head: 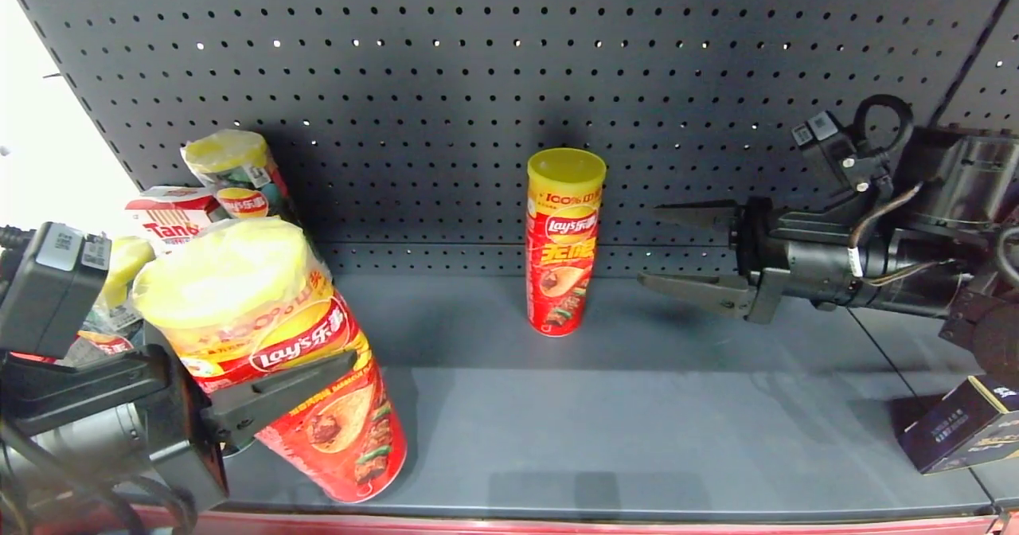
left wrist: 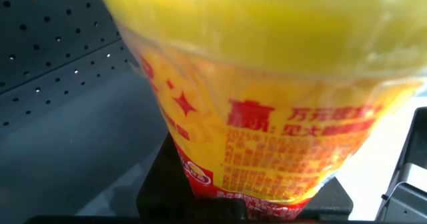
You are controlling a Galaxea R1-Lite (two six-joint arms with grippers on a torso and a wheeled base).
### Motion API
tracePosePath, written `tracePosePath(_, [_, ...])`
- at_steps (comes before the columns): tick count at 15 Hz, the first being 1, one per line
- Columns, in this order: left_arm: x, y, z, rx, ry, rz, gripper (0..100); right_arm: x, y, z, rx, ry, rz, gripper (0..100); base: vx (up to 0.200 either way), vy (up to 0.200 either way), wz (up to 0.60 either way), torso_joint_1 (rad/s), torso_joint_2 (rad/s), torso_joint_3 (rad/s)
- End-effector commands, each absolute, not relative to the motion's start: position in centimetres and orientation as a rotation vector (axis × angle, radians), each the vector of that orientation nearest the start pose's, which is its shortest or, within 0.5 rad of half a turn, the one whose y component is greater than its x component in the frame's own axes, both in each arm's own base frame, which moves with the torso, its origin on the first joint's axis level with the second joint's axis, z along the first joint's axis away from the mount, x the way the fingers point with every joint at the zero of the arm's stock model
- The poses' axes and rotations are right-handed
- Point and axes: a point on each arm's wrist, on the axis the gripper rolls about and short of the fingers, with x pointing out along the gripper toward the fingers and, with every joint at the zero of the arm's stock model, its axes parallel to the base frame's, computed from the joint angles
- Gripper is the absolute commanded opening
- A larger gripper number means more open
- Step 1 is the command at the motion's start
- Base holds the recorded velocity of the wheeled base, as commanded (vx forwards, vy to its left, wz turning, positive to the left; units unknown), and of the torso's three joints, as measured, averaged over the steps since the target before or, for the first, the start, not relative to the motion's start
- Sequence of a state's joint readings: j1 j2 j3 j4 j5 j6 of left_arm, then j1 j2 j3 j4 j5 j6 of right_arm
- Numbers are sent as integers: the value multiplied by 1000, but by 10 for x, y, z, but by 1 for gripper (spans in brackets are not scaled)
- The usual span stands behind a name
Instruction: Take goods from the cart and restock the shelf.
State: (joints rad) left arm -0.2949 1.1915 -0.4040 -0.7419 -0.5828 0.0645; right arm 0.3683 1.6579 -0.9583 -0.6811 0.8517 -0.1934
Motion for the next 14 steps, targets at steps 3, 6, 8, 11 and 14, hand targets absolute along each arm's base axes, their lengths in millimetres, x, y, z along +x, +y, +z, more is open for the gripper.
tracePosePath(3, [154,-60,205,54,12,-878,0,311,139,227,-156,-66,1235,100,0,0,0,0,0,0])
tracePosePath(6, [158,-61,207,54,13,-877,0,330,147,218,-161,-63,1250,100,0,0,0,0,0,0])
tracePosePath(8, [162,-62,210,55,6,-878,0,337,153,215,-164,-66,1262,100,0,0,0,0,0,0])
tracePosePath(11, [167,-63,213,56,0,-876,0,346,161,206,-161,-52,1274,100,0,0,0,0,0,0])
tracePosePath(14, [167,-63,214,57,-3,-876,0,353,169,199,-162,-55,1293,100,0,0,0,0,0,0])
